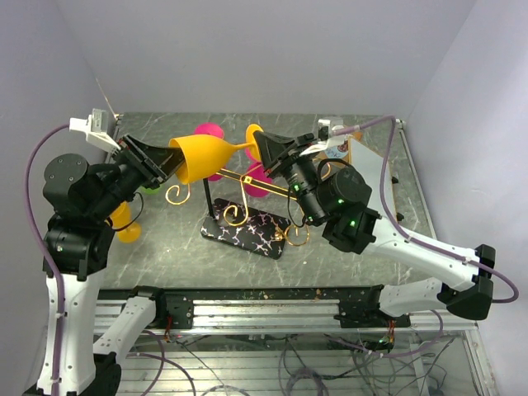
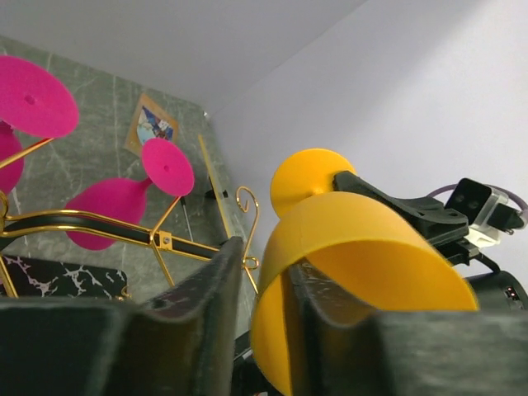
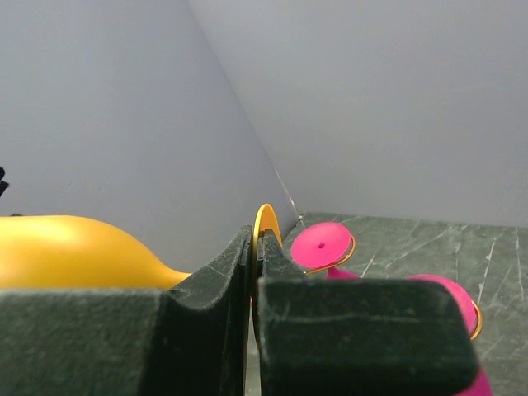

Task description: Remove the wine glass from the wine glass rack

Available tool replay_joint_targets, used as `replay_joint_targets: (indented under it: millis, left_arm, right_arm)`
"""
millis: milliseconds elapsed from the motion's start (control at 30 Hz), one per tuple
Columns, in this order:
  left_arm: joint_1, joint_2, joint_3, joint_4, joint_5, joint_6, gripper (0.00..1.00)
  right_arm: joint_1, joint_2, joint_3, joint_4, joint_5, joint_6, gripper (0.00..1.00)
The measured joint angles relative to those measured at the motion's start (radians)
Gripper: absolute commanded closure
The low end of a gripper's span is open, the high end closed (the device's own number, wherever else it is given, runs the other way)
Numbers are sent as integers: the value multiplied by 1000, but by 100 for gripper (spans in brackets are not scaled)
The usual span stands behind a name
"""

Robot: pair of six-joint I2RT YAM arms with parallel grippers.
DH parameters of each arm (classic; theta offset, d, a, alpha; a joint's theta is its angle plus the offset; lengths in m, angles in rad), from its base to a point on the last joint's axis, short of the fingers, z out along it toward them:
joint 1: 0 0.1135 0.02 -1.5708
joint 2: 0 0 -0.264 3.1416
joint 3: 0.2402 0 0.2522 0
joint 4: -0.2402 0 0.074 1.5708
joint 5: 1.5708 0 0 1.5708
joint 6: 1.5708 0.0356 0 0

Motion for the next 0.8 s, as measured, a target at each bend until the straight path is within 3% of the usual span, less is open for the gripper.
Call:
replay_joint_targets:
  millis: [133,167,233,333,467,800]
  left_arm:
    - [0,11,25,-32,-4,28,93]
    - [0,7,25,-33,-5,31,93]
    - [-3,-1,25,-40,-10,40,93]
    - [-4,-18,51,-85,-41,62,93]
    - [-4,-22,129,-197,-160,109,93]
    - [-4,-98,291,-467,-648,219,93]
  right_arm:
    - [0,3,0,-8,-7,2,100]
    - [-2,3,0,-11,-9,3,100]
    - [-5,4,0,-14,-19,9,87]
    - [-3,3,-3,-3,-43,13,59]
    - [-1,-9,-29,24,-68,-3,42]
    - [-1,-38,-39,27,-92,-14,38]
